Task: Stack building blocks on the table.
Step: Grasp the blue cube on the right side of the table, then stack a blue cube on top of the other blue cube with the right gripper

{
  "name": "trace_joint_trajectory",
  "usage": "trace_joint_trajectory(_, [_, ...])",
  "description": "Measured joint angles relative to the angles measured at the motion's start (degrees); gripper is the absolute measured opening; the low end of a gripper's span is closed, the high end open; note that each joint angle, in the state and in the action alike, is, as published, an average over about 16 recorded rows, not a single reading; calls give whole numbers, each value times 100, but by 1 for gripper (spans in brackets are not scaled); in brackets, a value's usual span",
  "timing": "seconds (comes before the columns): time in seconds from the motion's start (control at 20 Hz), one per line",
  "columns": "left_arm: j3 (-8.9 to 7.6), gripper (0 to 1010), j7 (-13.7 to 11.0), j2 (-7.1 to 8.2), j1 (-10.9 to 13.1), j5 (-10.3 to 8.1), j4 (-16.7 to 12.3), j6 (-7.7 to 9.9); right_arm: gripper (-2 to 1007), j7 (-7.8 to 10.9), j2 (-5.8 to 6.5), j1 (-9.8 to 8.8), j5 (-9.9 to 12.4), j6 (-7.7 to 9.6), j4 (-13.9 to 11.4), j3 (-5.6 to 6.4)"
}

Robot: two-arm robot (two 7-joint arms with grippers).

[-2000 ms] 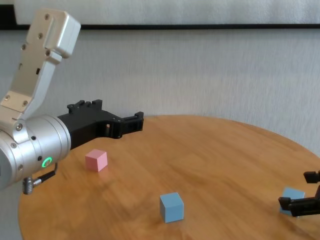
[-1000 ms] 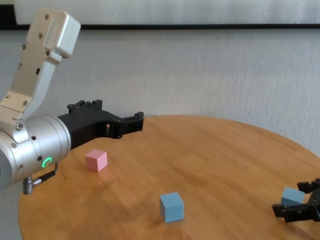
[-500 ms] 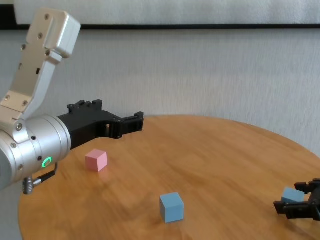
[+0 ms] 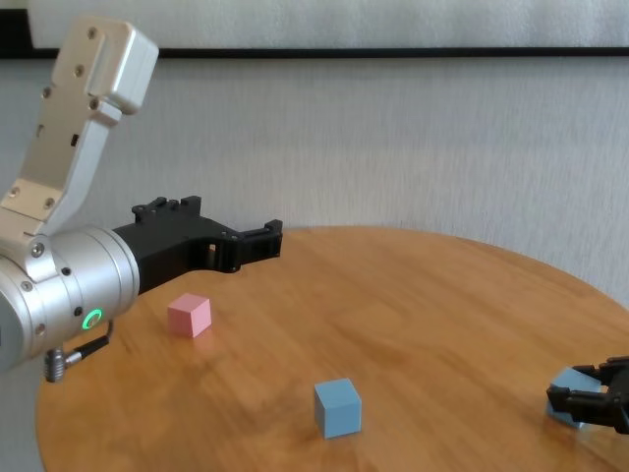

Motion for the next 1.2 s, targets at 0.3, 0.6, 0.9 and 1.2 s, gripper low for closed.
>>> trace_joint_trajectory(0.3, [0,1002,0,0,0,0,0,0,388,-11,-2,-11,2,4,-21,7])
trace_joint_trajectory(0.6, [0,1001,0,0,0,0,0,0,362,-4,-40,-81,15,25,-200,41])
trace_joint_trajectory(0.9, [0,1001,0,0,0,0,0,0,362,41,-135,-149,-2,51,-490,45])
trace_joint_trajectory(1.2, [0,1002,0,0,0,0,0,0,362,50,-285,-181,-57,109,-777,-5])
